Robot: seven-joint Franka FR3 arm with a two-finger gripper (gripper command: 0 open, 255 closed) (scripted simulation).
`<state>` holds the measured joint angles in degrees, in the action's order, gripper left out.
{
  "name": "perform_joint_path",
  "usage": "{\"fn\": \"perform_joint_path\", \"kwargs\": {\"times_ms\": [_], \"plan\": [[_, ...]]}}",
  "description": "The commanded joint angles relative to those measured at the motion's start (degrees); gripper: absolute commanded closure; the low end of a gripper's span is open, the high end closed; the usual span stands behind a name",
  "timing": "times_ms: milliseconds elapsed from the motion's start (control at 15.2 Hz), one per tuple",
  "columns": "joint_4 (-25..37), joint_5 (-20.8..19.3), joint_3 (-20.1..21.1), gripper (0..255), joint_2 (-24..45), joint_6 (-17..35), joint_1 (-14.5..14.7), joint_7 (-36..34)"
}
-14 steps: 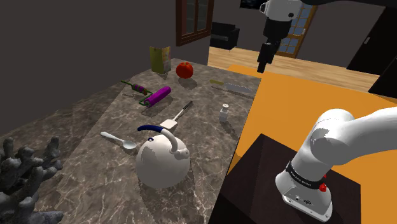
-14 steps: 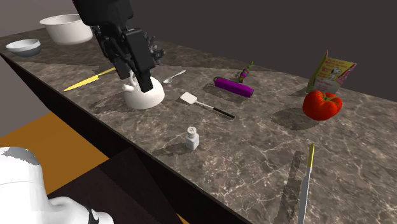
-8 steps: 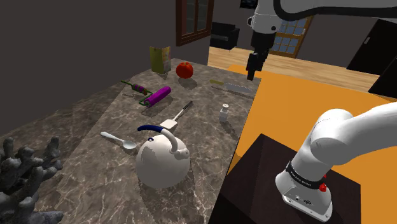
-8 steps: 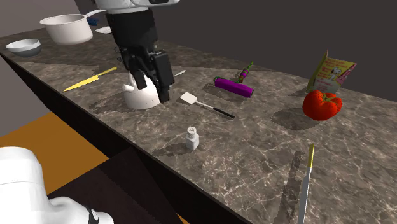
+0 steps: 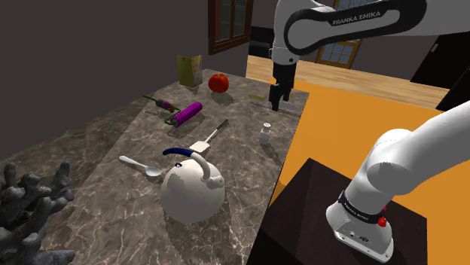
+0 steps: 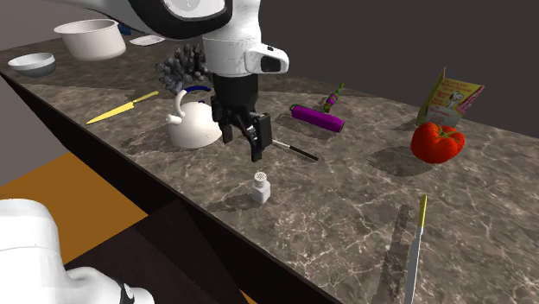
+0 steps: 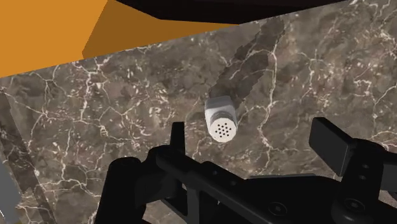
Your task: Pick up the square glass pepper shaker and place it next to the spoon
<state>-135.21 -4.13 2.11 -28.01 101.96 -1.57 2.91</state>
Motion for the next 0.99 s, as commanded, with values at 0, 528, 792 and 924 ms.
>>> {"fn": "perform_joint_path", "kwargs": {"times_ms": [0,528,792,924], "plan": [[0.2,0.2,-0.2,0,4.2,2.9,-0.1,0.0],[3.6,1.1,-0.8,0,21.3,12.1,-0.5,-0.2],[1.9,1.0,-0.8,0,22.1,14.6,-0.5,-0.2],[0.8,0.9,-0.9,0,22.6,16.2,-0.6,-0.3]]}}
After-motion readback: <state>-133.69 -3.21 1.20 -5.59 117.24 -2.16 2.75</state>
